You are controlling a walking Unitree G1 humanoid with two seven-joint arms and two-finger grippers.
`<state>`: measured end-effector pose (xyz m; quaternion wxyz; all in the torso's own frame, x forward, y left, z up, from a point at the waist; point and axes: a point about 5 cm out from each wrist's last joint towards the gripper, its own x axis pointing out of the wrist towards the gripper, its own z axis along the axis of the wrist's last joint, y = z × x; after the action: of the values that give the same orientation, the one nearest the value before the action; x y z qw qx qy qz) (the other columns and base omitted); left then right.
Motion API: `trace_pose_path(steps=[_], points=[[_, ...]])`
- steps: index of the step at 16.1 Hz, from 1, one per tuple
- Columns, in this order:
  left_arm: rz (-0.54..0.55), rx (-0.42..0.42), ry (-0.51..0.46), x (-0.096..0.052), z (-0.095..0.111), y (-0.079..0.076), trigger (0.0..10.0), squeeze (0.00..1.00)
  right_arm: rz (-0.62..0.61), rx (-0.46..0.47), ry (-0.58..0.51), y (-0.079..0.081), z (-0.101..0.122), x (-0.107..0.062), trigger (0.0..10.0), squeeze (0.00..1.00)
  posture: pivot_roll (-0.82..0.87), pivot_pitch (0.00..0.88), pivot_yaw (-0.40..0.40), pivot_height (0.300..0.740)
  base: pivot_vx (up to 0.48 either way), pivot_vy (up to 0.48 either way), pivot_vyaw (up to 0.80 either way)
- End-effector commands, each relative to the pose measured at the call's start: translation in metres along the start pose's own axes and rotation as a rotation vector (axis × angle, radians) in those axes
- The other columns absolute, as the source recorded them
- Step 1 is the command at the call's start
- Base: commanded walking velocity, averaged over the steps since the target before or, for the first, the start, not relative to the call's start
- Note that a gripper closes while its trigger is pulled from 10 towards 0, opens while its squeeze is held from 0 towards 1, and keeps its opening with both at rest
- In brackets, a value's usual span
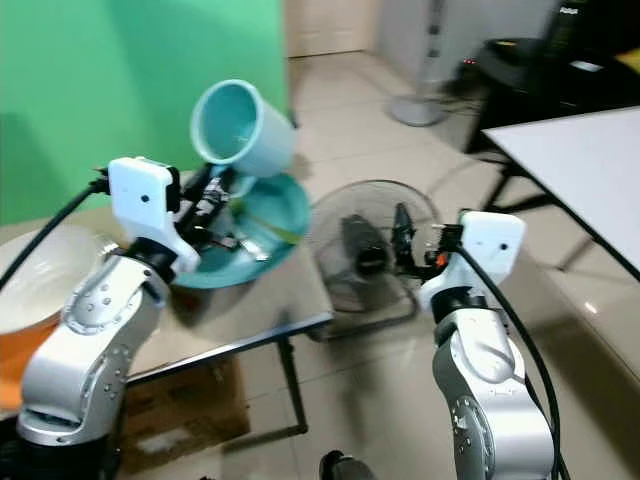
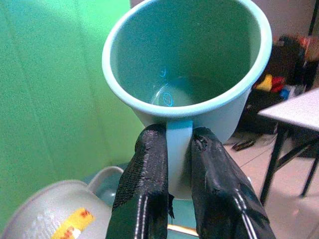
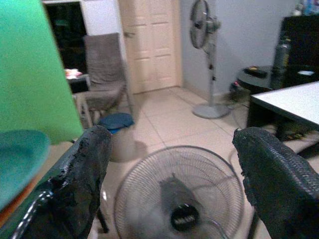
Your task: Setting the table
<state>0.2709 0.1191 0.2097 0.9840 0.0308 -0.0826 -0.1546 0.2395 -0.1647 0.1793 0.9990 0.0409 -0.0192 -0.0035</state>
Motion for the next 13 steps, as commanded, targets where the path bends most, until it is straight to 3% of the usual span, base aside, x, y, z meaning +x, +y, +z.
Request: trace_pose_path(steps=[1, 7, 9, 13], points=[[-0.032, 0.062, -0.016, 0.002, 0.008, 0.002, 10.0, 0.0, 0.018, 0.002, -0.001, 0.003, 0.004, 0.0, 10.0, 0.0, 0.07, 0.0, 0.045, 0.74, 0.0, 0.0, -0.77], [0.004, 0.09, 0.015, -0.007, 0.004, 0.005, 10.0, 0.0, 0.058, -0.077, 0.044, 0.008, 0.008, 0.002, 10.0, 0.0, 0.08, 0.0, 0.034, 0.74, 0.0, 0.0, -0.76], [0.083, 0.073, 0.051, -0.01, -0.005, 0.013, 10.0, 0.0, 0.049, -0.103, 0.047, 0.006, 0.009, 0.005, 10.0, 0.0, 0.08, 0.0, 0.032, 0.74, 0.0, 0.0, -0.67], [0.129, 0.103, 0.072, -0.011, -0.011, 0.023, 10.0, 0.0, 0.002, -0.12, 0.038, 0.006, 0.011, 0.01, 10.0, 0.0, 0.08, 0.0, 0.029, 0.74, 0.0, 0.0, -0.67]])
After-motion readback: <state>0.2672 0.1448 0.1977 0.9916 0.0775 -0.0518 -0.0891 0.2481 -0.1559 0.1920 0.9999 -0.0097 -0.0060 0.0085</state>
